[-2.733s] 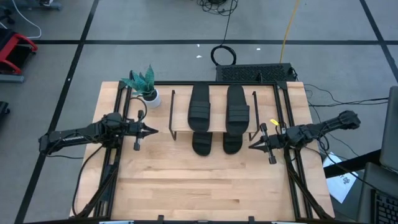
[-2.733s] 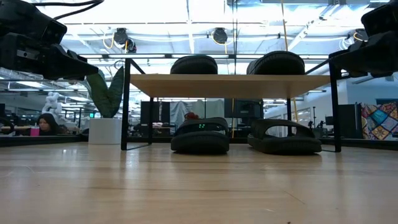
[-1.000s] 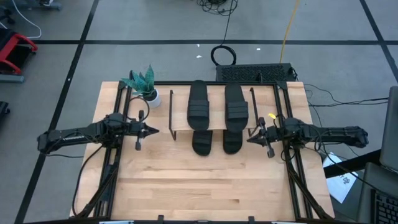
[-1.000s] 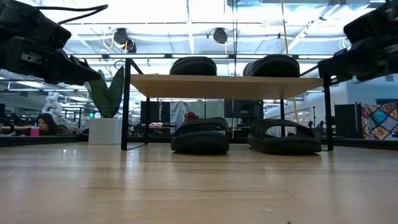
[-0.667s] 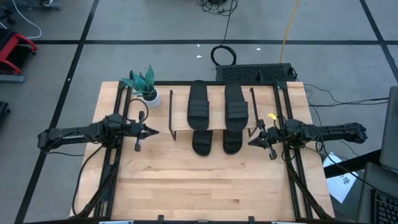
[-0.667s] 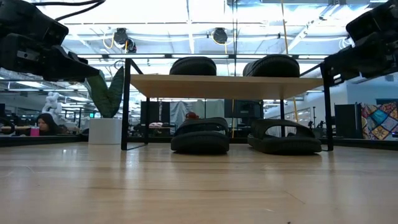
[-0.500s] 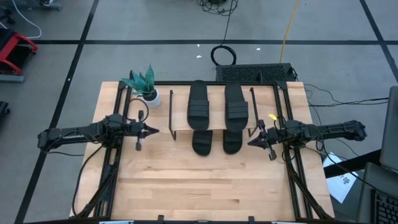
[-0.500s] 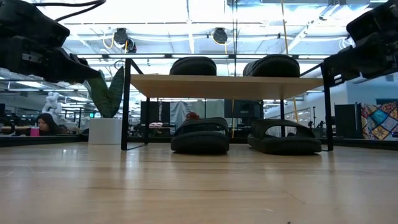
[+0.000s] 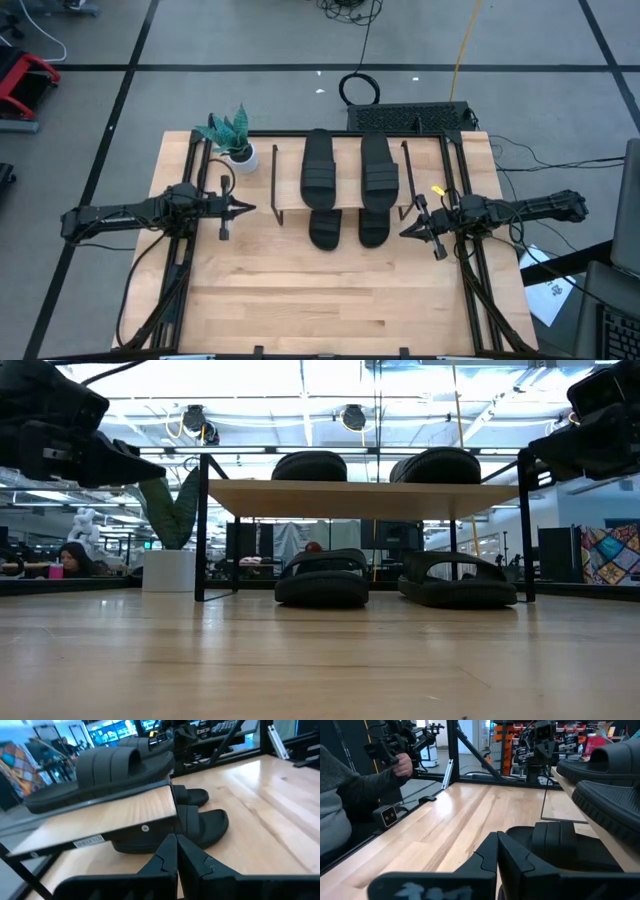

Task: Pick and place slides into the shelf
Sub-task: Return to Home Position

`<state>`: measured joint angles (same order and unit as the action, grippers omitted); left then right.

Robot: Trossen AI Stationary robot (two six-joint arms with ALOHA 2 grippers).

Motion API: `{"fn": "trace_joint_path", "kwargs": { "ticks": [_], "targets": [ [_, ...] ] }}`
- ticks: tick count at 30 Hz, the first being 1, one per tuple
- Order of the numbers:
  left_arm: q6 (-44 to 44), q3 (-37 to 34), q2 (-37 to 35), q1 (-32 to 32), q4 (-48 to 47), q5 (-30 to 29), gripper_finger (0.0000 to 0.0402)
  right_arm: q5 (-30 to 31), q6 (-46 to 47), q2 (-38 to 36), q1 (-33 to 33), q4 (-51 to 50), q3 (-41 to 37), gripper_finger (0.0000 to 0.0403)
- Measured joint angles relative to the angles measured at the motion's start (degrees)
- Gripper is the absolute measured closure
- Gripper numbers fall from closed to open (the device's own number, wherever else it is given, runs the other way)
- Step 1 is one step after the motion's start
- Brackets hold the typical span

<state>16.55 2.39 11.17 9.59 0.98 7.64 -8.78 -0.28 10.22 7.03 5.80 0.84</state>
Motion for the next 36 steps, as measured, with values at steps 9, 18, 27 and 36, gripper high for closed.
{"fn": "trace_joint_path", "kwargs": {
  "ticks": [9,18,27,36],
  "targets": [
    [-4.66,0.00,0.00,-1.49,-2.97,0.10,0.0402,-0.04,1.19,-0.02,0.00,0.69,0.00,0.0403],
    [-5.06,-0.01,0.01,-1.89,-2.85,-0.13,0.0401,-0.22,0.64,-0.02,0.00,0.84,0.00,0.0403],
    [-8.12,-0.01,0.01,-1.87,-2.87,-0.16,0.0400,-0.13,2.61,0.00,0.00,1.30,-0.02,0.0403],
    [-9.28,0.00,0.01,-1.87,-2.93,-0.16,0.0389,-0.21,2.63,0.00,0.00,1.29,0.00,0.0403]
  ]
}}
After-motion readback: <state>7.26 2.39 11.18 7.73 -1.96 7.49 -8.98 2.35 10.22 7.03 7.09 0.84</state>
